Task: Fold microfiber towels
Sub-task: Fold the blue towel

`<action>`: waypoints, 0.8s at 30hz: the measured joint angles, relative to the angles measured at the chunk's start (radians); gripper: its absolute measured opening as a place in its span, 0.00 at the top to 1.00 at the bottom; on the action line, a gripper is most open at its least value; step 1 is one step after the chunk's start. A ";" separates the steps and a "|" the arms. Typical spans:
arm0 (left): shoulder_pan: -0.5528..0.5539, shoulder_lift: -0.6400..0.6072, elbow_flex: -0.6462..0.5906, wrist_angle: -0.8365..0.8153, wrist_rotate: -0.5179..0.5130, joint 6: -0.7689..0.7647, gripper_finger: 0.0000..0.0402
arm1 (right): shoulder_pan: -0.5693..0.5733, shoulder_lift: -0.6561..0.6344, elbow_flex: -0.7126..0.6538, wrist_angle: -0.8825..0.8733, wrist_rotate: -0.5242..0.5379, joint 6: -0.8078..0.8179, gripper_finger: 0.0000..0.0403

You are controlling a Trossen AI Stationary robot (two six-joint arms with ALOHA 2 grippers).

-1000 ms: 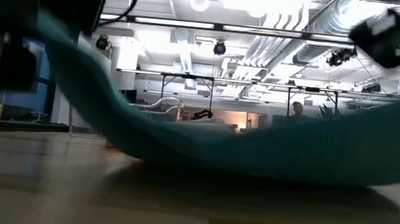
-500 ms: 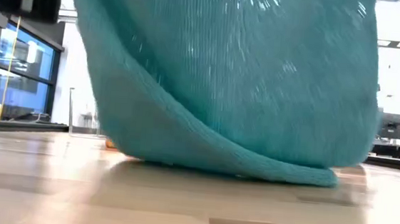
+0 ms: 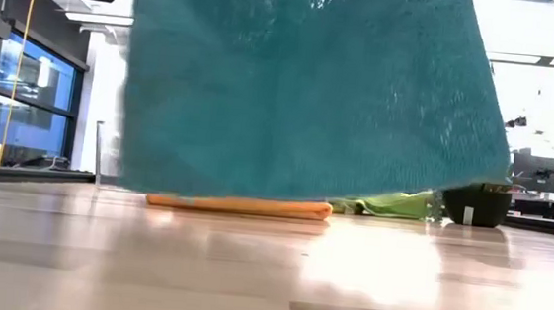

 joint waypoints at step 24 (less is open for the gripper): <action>-0.339 0.338 0.000 -0.086 -0.066 -0.162 1.00 | 0.092 0.386 0.000 -0.066 -0.259 0.281 1.00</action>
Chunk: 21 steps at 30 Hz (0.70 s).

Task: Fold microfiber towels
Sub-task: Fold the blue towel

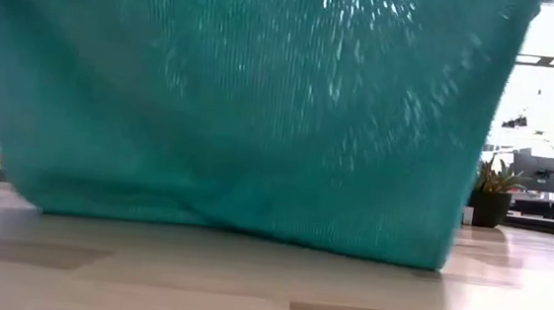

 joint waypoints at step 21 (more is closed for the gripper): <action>-0.073 0.331 0.001 0.353 0.171 -0.202 1.00 | 0.088 0.158 0.002 0.139 -0.327 0.208 1.00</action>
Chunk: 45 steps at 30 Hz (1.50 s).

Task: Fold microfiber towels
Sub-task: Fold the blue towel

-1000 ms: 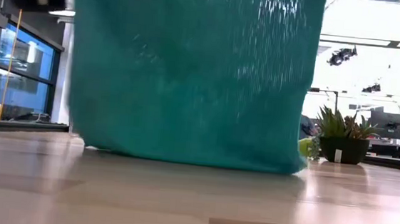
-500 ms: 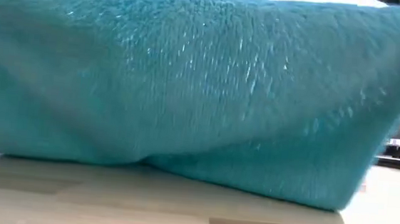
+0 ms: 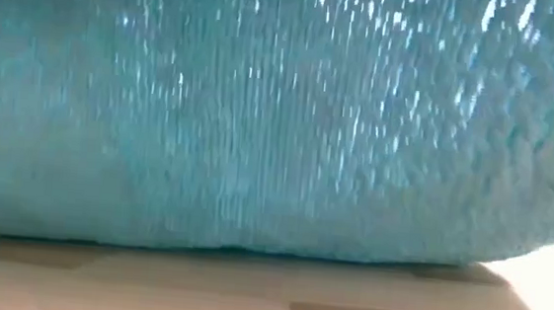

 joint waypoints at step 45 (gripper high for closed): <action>0.207 0.001 -0.001 -0.284 -0.181 0.001 1.00 | -0.288 -0.003 -0.002 -0.338 0.252 0.307 1.00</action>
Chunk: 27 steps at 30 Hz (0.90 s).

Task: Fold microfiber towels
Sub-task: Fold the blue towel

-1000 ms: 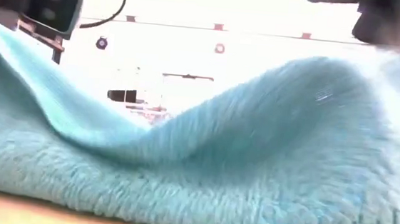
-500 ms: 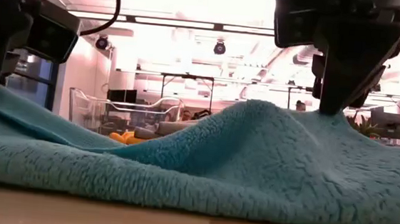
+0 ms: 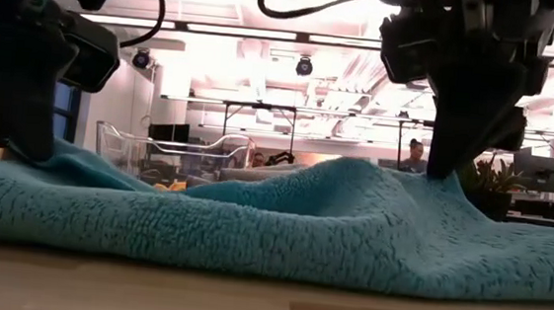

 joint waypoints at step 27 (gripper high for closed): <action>-0.021 -0.074 0.000 -0.200 -0.240 -0.185 1.00 | 0.012 0.000 0.000 -0.156 0.205 0.328 1.00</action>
